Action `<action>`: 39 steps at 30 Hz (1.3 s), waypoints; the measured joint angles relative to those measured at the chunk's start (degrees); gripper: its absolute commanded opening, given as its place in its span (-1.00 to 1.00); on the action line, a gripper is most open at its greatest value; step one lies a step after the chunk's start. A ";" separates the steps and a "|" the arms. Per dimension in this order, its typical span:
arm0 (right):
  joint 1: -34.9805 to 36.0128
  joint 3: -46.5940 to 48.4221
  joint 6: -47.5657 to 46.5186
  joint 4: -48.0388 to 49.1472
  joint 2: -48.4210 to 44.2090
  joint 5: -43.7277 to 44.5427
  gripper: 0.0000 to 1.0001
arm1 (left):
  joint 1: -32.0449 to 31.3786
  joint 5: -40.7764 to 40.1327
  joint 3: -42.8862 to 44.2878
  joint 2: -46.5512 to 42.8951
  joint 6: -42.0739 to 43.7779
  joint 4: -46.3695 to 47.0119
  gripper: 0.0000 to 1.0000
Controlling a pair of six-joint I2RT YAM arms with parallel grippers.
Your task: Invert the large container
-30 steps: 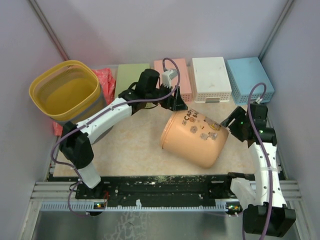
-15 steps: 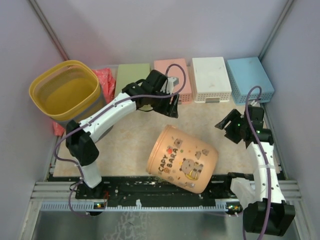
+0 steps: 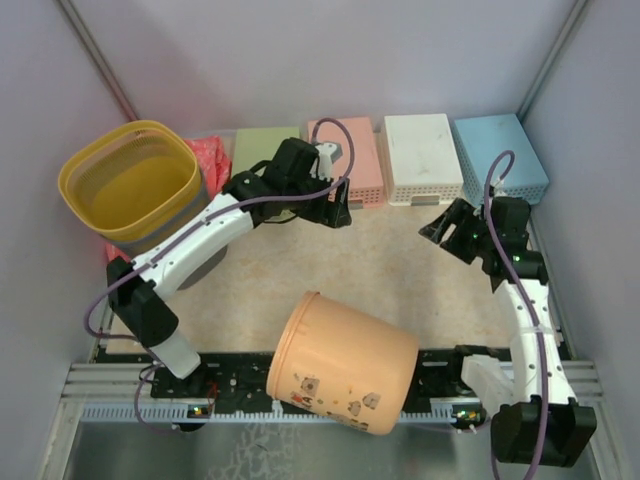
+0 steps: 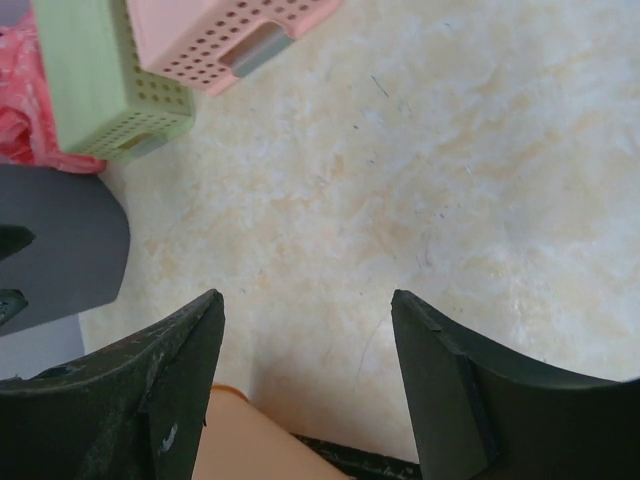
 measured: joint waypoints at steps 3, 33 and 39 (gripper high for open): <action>0.92 0.83 -1.27 2.95 0.00 -1.66 0.39 | 0.70 -0.48 0.02 -2.45 0.00 2.21 0.69; 16.96 7.37 -12.85 9.88 -2.38 23.45 0.41 | 10.60 21.49 -25.38 -24.94 5.77 5.86 0.97; 16.96 2.80 -13.05 9.46 -10.29 29.00 0.41 | 10.16 27.17 -30.40 -26.16 5.42 12.31 0.97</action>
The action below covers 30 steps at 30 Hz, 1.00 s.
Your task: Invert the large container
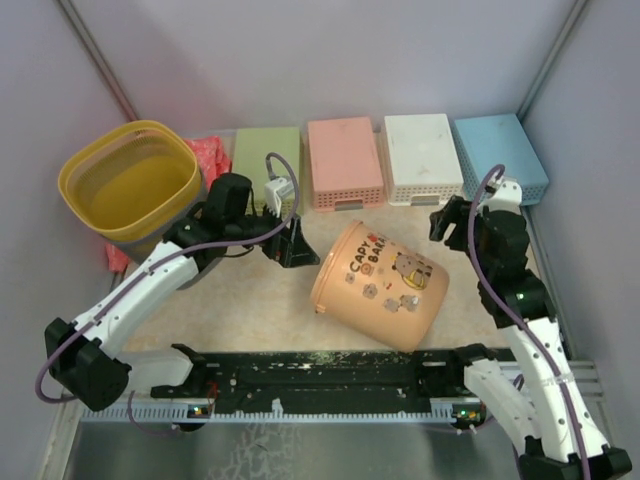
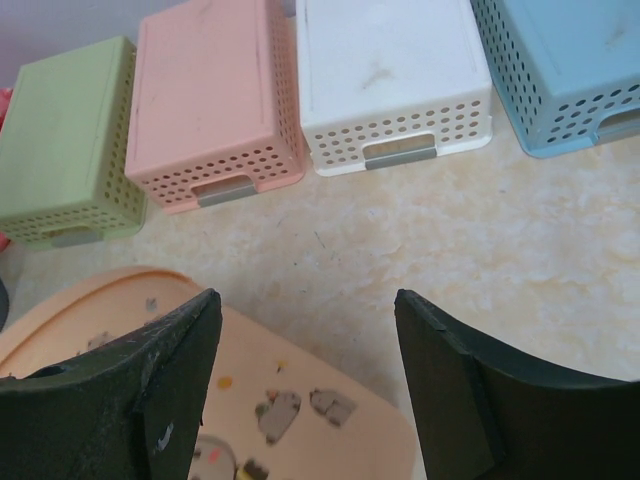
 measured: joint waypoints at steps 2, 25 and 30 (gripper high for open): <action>0.00 -1.86 -0.48 -0.04 -2.99 0.17 0.41 | -0.11 1.86 -1.03 -0.04 -0.52 2.38 0.98; 0.00 -3.02 -0.50 -6.58 -2.34 4.07 0.39 | -3.10 0.35 3.04 11.45 -2.86 13.44 0.73; 0.00 -2.99 0.87 -9.14 -2.32 5.09 0.39 | -6.51 -3.21 8.66 12.20 -1.51 13.18 0.68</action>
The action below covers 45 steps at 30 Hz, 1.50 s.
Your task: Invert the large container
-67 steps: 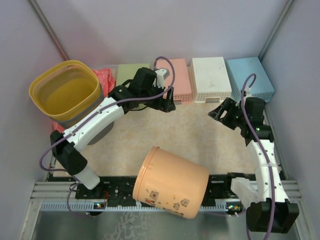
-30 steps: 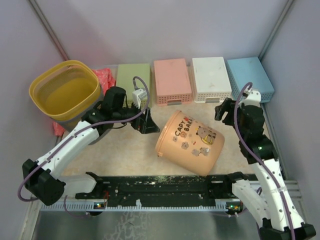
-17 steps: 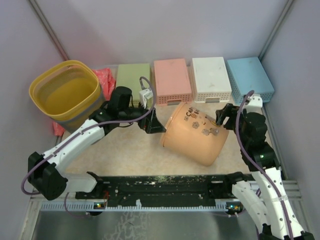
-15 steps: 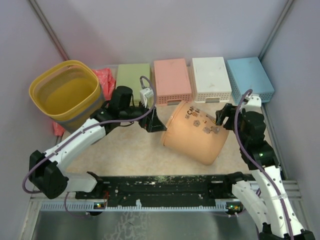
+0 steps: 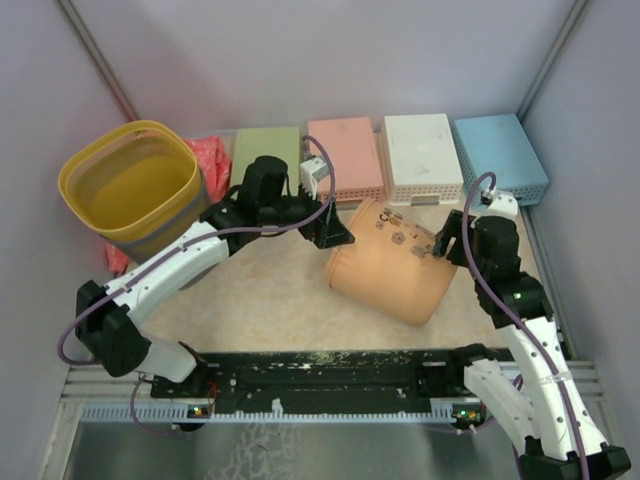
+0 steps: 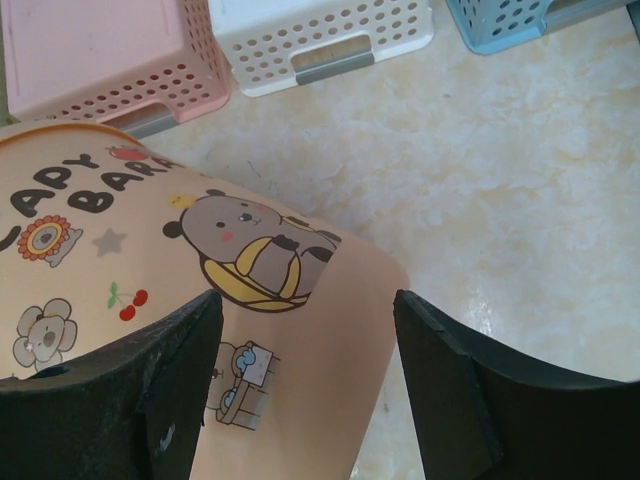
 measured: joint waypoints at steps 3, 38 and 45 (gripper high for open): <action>0.00 0.00 1.33 -2.05 -0.07 -0.28 0.39 | -1.09 -0.74 0.98 0.09 0.70 -0.09 0.48; -1.62 3.69 13.25 -16.85 0.00 7.34 0.44 | 4.59 3.45 0.59 9.07 -13.92 5.18 -1.00; -14.25 2.38 16.00 -11.50 1.27 -11.41 0.44 | 6.40 5.20 -0.66 9.09 -14.49 6.64 -1.00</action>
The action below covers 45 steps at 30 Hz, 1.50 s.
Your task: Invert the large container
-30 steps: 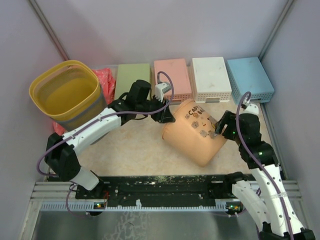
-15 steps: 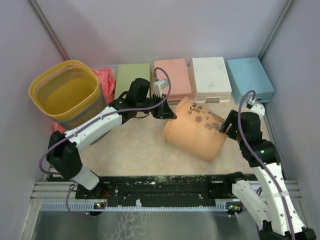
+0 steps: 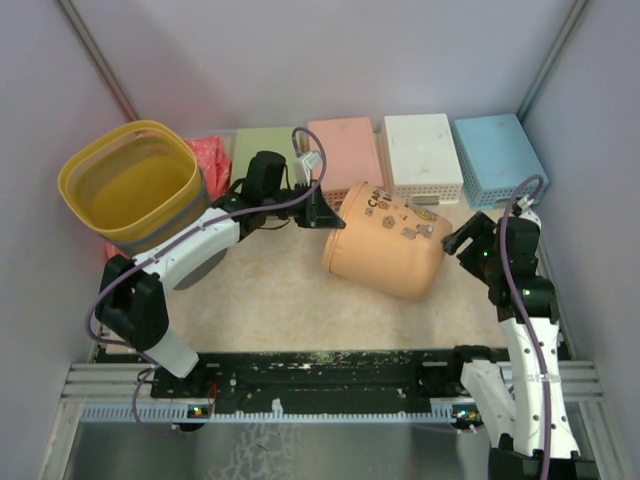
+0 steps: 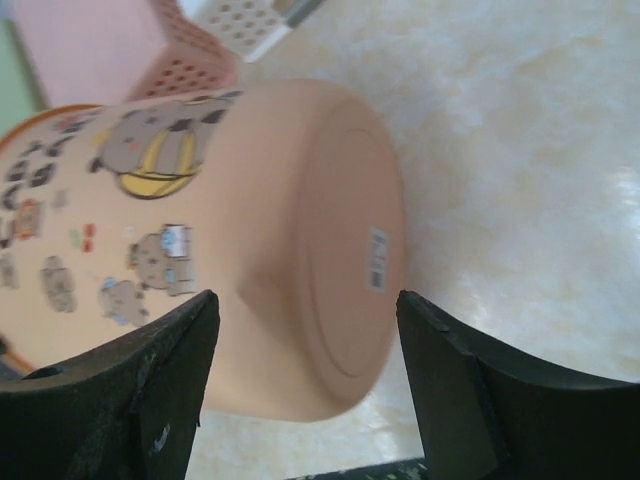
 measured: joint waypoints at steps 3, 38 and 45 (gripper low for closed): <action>-0.72 -3.45 3.15 7.34 -1.14 -8.50 0.44 | 0.26 1.14 -0.24 0.11 0.07 0.33 -1.00; -3.32 1.33 0.13 29.62 -5.01 -39.26 0.44 | -1.49 12.24 0.92 10.62 2.19 0.20 -1.00; -1.75 -1.70 1.77 33.68 -5.38 -45.72 0.44 | -5.49 15.43 -0.57 10.47 1.16 6.58 -1.00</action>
